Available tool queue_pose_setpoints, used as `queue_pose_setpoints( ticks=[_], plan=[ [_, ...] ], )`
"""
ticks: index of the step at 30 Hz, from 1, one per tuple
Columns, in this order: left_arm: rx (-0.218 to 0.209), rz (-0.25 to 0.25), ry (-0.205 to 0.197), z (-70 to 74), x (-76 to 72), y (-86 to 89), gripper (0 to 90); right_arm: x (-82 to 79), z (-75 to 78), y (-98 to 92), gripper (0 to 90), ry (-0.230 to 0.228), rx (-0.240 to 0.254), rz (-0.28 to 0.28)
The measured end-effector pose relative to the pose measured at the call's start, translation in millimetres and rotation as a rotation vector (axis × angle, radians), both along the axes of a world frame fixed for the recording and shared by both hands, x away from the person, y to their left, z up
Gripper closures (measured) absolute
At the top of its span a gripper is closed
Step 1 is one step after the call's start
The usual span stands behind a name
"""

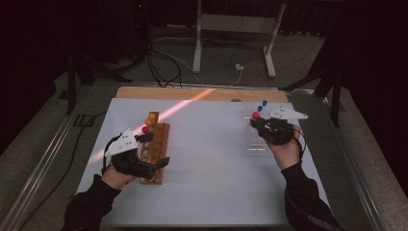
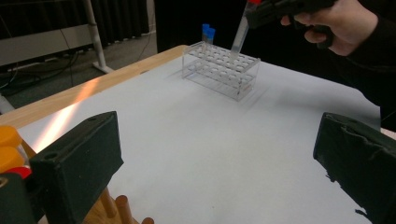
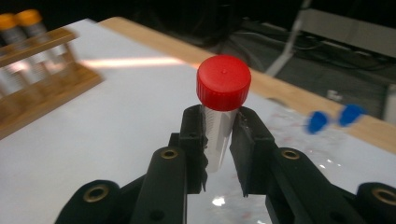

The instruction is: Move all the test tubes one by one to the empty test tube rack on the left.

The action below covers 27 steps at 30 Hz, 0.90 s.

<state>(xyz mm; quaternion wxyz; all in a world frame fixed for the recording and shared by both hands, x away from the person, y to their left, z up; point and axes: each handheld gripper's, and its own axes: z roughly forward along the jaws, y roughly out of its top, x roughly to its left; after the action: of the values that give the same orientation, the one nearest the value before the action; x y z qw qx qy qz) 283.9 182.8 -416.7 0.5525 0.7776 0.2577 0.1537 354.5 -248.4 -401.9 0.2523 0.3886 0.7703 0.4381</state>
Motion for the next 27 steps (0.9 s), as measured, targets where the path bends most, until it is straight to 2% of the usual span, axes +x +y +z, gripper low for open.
queue_pose_setpoints(
  ticks=[12,21,27],
  plan=[
    [0.009,-0.042,0.011,-2.1,-0.7,-10.0,1.9,-26.1,-18.7,39.8,74.8,0.054,-0.026,0.168],
    [0.017,-0.074,0.005,0.1,-2.5,-20.2,2.1,-43.5,-24.6,65.3,74.8,0.081,-0.046,0.272],
    [0.026,-0.106,0.001,0.3,-3.5,-30.4,3.6,-54.0,-23.4,77.0,74.8,0.086,-0.037,0.327]
  ],
)
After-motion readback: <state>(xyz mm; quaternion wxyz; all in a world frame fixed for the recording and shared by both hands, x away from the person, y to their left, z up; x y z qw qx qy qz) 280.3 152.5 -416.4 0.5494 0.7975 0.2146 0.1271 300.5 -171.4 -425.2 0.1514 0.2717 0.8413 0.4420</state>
